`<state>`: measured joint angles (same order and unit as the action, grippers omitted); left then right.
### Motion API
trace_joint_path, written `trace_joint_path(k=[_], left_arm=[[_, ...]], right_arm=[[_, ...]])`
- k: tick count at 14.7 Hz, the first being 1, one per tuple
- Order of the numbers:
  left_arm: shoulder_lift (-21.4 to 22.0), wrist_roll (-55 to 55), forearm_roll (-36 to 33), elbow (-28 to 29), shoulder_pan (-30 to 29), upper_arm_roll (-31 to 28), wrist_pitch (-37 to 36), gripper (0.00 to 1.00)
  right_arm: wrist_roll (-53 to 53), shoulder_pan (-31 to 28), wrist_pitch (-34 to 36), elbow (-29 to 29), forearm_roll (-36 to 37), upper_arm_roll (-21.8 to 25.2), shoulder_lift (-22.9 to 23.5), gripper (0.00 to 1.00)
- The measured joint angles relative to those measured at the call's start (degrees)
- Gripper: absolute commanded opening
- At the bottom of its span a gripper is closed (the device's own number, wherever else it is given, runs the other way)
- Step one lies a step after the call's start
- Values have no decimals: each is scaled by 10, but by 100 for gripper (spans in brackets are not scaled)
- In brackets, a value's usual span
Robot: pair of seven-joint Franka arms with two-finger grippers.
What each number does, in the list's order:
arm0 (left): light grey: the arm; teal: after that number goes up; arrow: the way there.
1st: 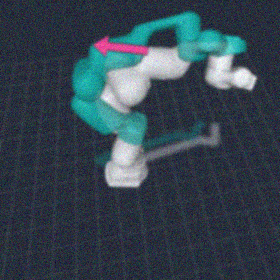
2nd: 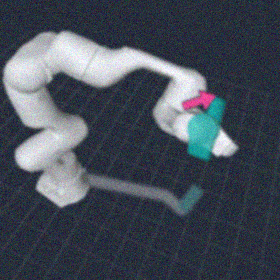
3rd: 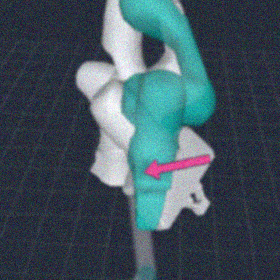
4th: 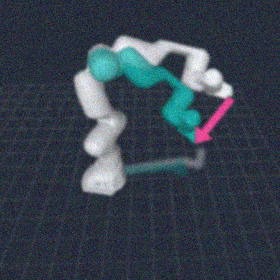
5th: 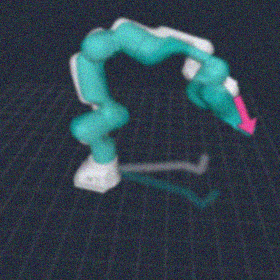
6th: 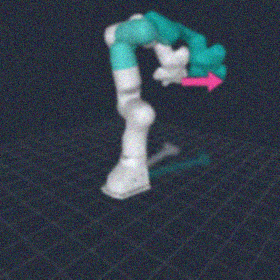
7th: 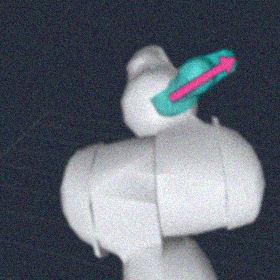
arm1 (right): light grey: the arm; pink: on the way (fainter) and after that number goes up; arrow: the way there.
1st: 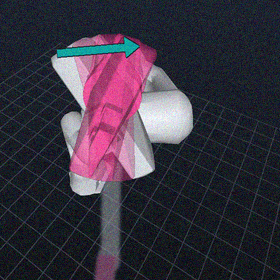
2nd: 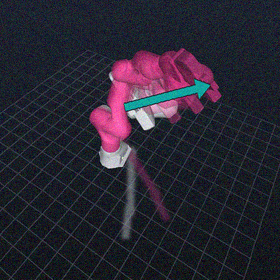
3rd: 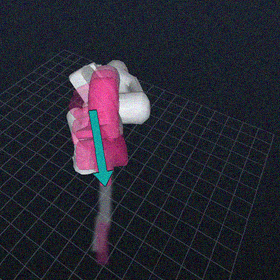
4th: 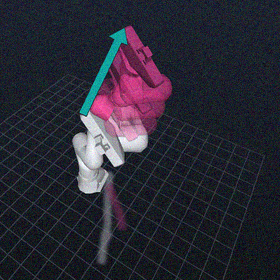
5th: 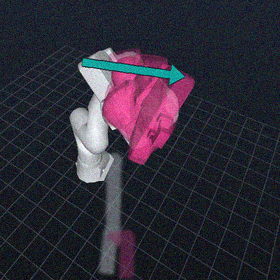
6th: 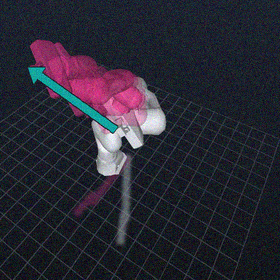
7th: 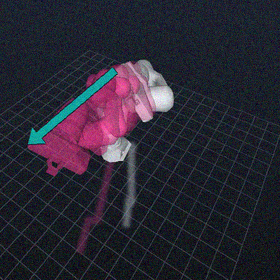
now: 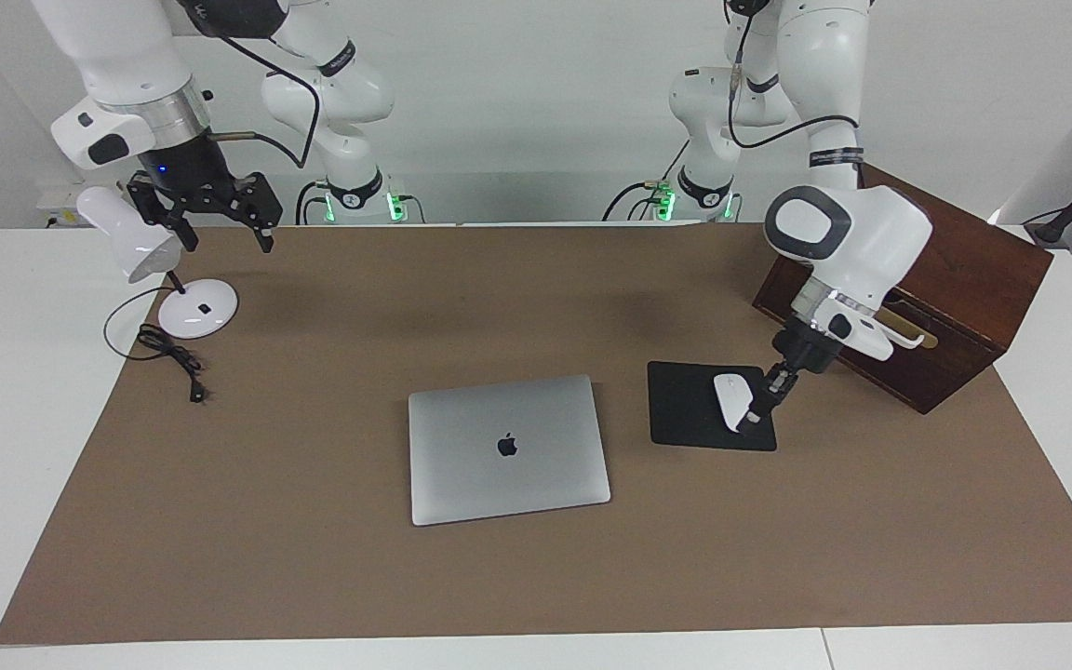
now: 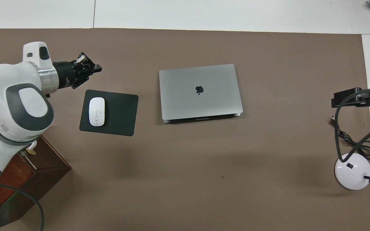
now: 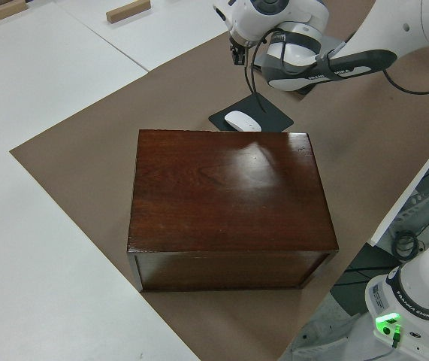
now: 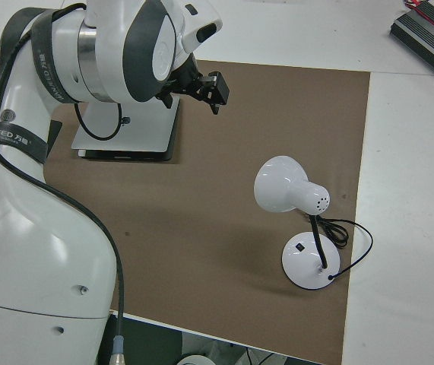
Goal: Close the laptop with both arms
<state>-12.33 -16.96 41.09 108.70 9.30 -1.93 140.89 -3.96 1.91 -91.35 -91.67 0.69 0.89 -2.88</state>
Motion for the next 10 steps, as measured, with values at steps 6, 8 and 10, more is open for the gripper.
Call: trace_joint_path(k=[6, 8, 10], left_arm=[[3, -1, -196, -84, -6, -56, -189, 0], [4, -1, -241, -98, -6, -56, -225, 0], [5, 0, -286, -123, -5, -55, -278, 0]], right_arm=[[0, -1, 0, 0, 0, 0, 0, 100], [0, -5, 0, 0, 0, 0, 0, 100], [2, -9, 0, 0, 0, 0, 0, 100]])
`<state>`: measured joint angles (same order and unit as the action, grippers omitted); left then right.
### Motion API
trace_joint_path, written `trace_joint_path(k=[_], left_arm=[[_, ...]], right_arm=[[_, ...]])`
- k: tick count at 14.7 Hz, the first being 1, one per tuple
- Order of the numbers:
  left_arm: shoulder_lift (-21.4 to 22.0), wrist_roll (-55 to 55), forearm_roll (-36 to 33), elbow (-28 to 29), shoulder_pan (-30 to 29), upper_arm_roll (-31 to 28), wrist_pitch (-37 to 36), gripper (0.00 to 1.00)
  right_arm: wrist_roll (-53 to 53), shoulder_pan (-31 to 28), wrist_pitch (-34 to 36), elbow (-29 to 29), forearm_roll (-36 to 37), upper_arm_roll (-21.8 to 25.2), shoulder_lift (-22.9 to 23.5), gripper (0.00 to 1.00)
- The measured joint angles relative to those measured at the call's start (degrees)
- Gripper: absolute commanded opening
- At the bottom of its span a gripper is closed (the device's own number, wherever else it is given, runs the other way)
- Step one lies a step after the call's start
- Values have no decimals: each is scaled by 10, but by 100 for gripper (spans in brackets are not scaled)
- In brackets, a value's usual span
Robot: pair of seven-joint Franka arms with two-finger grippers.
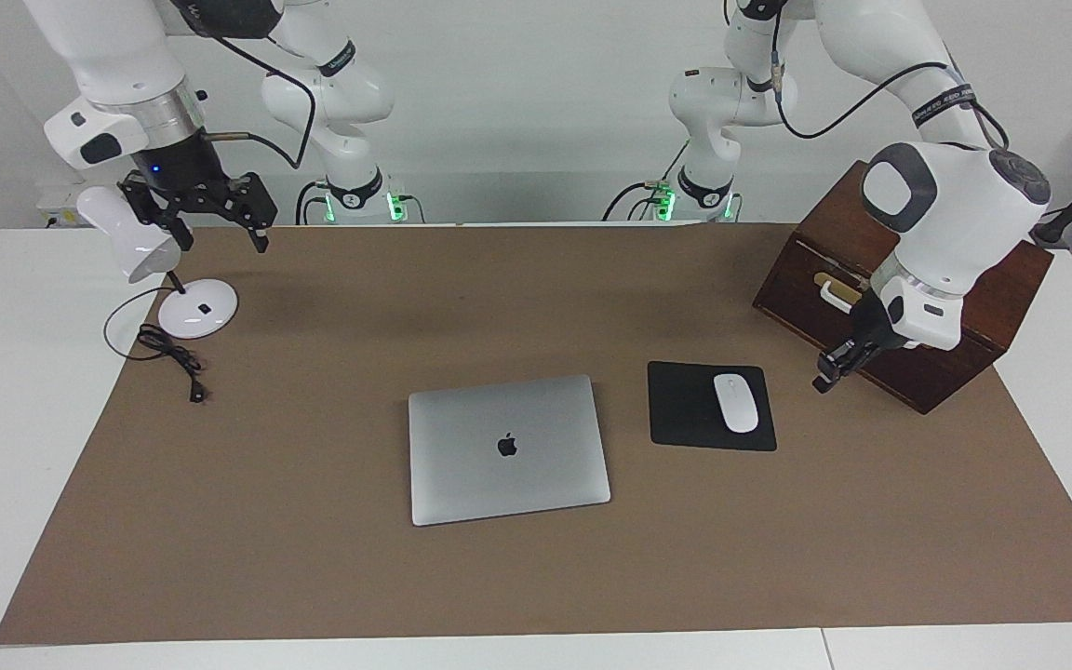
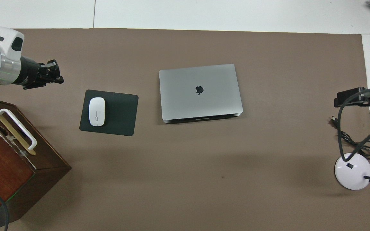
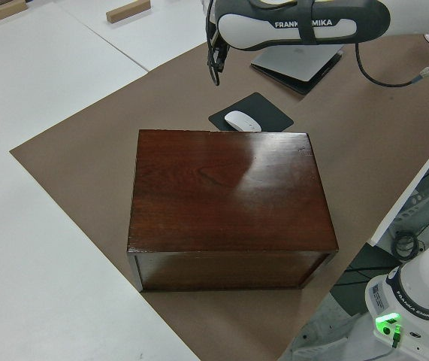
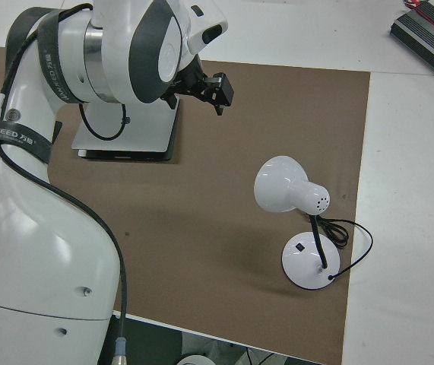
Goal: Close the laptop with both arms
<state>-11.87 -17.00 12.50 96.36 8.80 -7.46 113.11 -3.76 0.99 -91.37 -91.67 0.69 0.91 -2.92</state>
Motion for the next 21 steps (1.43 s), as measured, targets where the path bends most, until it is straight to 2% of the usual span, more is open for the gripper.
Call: trace_joint_path(k=[4, 9, 11, 12, 14, 15, 16, 21], left_arm=[[18, 1, -64, -45, 6, 4, -86, 0], [85, 27, -90, -35, 4, 14, -172, 0], [105, 37, -92, -25, -17, 36, -197, 0], [112, 40, -93, -16, -26, 45, -199, 13], [126, 45, -93, 13, -36, 53, -199, 52], [134, 46, -93, 32, -39, 55, -198, 96], [140, 47, -93, 47, -41, 56, -198, 100], [150, 47, -93, 63, -48, 56, -176, 100]], right_arm=[[1, 0, 0, 0, 0, 0, 0, 100], [8, 2, 0, 0, 0, -1, 0, 100], [12, 2, 0, 0, 0, -2, 0, 100], [13, 2, 0, 0, 0, -3, 0, 100], [13, 2, 0, 0, 0, -3, 0, 100], [13, 2, 0, 0, 0, -3, 0, 100], [13, 2, 0, 0, 0, -3, 0, 100], [13, 1, 0, 0, 0, -2, 0, 100]])
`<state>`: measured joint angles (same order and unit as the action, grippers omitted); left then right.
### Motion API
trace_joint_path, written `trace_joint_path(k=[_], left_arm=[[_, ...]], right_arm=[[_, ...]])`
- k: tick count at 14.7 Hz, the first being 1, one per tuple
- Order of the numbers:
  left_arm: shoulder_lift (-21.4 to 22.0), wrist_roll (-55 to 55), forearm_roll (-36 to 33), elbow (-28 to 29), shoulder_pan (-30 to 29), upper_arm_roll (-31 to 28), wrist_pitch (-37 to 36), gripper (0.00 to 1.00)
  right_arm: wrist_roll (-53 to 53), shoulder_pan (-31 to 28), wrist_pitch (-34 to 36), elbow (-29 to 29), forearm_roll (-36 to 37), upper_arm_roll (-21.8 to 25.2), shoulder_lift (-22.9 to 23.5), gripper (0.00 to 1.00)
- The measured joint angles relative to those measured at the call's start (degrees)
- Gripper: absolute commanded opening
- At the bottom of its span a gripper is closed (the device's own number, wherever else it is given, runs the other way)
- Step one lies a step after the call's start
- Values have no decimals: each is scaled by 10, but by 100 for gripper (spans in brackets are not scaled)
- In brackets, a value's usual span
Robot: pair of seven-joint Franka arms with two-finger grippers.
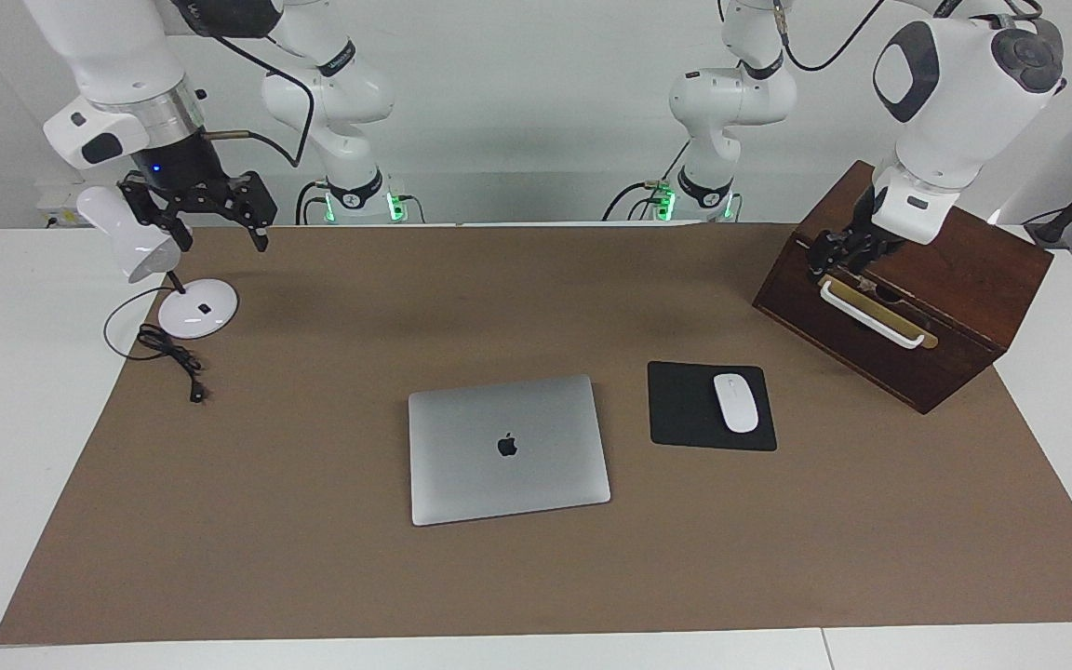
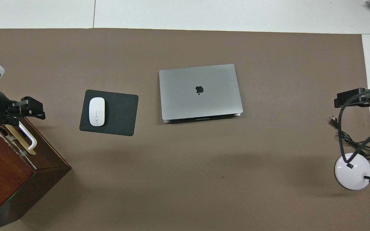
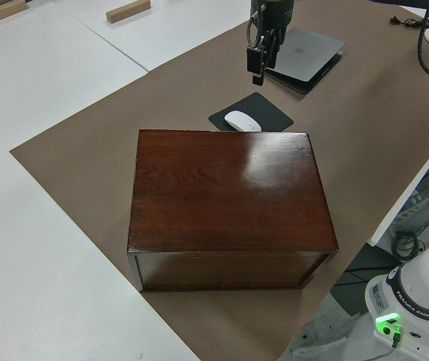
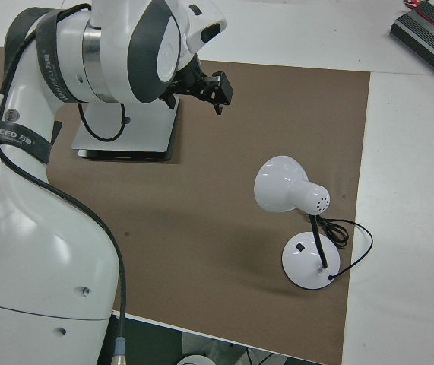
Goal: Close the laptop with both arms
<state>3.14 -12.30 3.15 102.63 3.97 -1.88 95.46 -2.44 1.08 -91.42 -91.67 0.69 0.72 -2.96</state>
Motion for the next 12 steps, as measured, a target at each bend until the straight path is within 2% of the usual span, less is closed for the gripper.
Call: trace_joint_path(k=[8, 12], left_arm=[[8, 27, 0, -5, -1, 18, 16, 100], [3, 37, -15, -50, 0, 22, -3, 100]], right_arm=[[0, 0, 0, 0, 0, 0, 0, 100], [0, 0, 0, 0, 0, 0, 0, 100]])
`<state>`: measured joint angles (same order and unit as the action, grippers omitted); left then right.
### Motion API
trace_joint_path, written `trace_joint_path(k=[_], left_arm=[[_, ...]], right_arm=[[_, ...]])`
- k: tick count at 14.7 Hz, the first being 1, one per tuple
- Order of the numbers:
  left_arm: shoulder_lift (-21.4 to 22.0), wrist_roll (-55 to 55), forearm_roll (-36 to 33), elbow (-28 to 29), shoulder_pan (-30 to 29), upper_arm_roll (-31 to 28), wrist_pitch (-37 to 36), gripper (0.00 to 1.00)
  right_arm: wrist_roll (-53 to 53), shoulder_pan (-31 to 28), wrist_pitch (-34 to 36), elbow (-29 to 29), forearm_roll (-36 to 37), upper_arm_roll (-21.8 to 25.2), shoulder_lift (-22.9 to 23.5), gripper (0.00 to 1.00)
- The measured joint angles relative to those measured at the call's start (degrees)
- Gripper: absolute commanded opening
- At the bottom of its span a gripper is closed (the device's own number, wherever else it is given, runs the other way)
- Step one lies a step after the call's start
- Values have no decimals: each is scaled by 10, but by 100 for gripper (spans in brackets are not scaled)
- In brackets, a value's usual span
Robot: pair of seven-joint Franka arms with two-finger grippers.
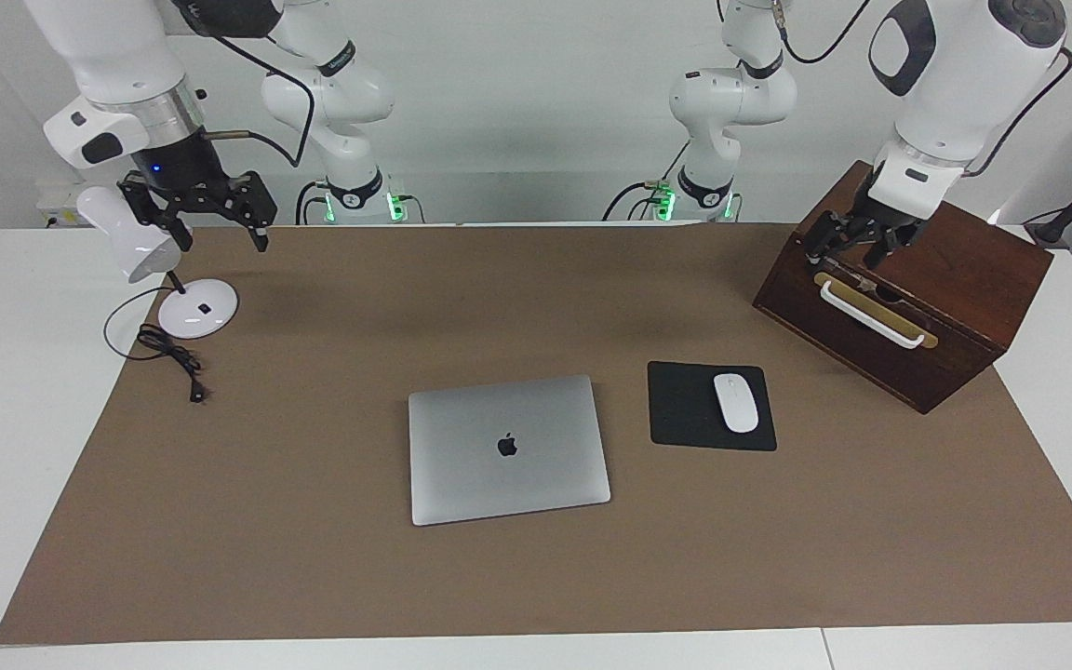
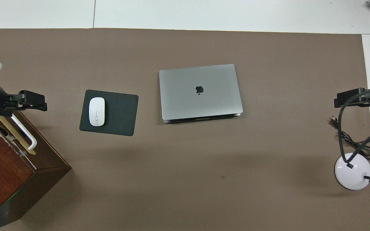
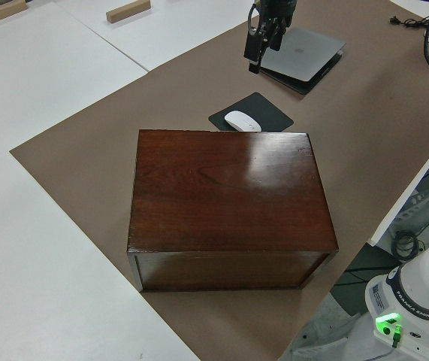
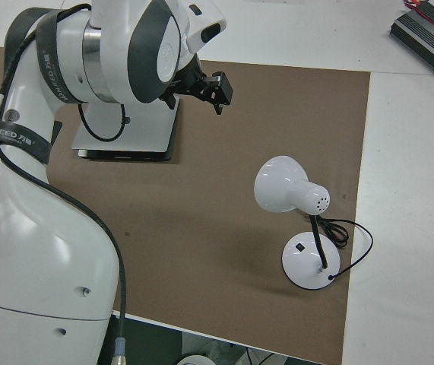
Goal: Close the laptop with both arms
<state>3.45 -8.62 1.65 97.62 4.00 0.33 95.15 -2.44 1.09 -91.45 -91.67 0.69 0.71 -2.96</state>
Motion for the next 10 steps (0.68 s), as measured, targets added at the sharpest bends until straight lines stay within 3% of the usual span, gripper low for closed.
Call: trace_joint_path(k=[4, 10], left_arm=[[-3, 2, -5, -40, 0, 7, -51, 100], [-11, 11, -8, -41, 0, 10, -44, 100]], right_arm=[[0, 0, 0, 0, 0, 0, 0, 100], [0, 0, 0, 0, 0, 0, -1, 100]])
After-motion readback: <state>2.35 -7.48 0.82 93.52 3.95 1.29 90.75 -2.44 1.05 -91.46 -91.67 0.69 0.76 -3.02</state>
